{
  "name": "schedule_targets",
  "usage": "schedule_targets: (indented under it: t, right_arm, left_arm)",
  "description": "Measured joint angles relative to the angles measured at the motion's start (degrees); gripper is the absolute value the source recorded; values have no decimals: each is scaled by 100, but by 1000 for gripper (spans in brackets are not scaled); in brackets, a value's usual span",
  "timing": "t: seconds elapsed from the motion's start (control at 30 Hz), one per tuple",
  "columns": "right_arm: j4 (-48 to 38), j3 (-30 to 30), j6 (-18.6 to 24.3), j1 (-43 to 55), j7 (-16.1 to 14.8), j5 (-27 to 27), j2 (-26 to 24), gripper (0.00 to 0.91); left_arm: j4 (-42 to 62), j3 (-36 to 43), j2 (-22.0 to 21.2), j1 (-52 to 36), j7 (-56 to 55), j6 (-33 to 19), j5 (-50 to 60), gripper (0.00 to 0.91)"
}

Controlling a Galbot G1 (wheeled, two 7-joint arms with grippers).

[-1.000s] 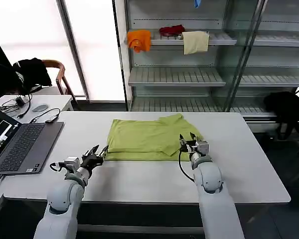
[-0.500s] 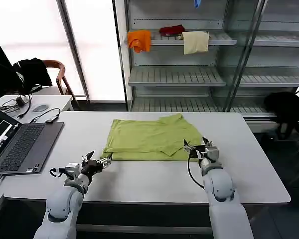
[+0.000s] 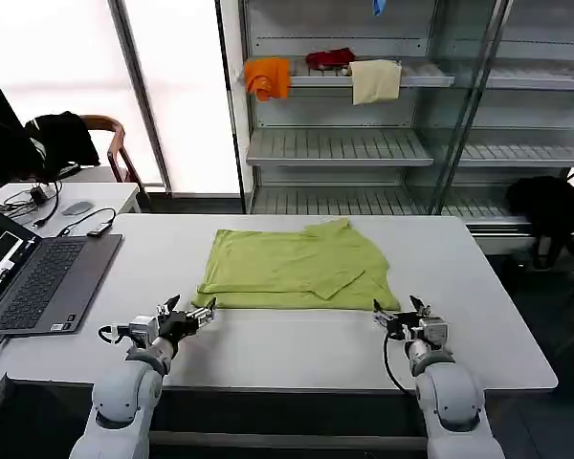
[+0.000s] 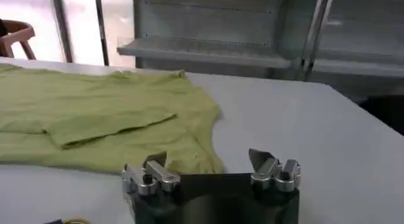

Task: Fold and organize the clothes.

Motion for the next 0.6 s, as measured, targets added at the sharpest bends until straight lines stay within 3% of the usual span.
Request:
schedule_targets:
  t: [0.07, 0.1, 0.17, 0.23, 0.3, 0.33, 0.37, 0.6]
  right_arm:
    - [-16, -6, 0, -2, -1, -17, 12, 514]
    - [-31, -16, 0, 0, -2, -31, 25, 413]
    - [-59, -31, 0, 8, -6, -56, 42, 302]
    - [-94, -53, 0, 22, -9, -92, 60, 202]
    - [-129, -68, 1, 33, -27, -131, 66, 101]
    - [-143, -72, 2, 33, -32, -146, 67, 20]
    - [-150, -74, 4, 30, -39, -153, 68, 0]
    - [-116, -68, 10, -20, -80, -156, 48, 0]
  left_arm:
    - [16, -1, -1, 1, 1, 1, 29, 826]
    - [23, -7, -3, 6, 3, 2, 40, 725]
    - [42, -8, -6, 16, 24, 1, 67, 584]
    - [70, -5, -19, 14, 45, 1, 99, 514]
    - [106, 1, -29, 9, 54, 2, 137, 333]
    - [124, 4, -34, 6, 61, 3, 157, 181]
    - [143, 4, -40, 1, 66, 3, 176, 30]
    - [206, 32, -71, -17, 122, 3, 224, 10]
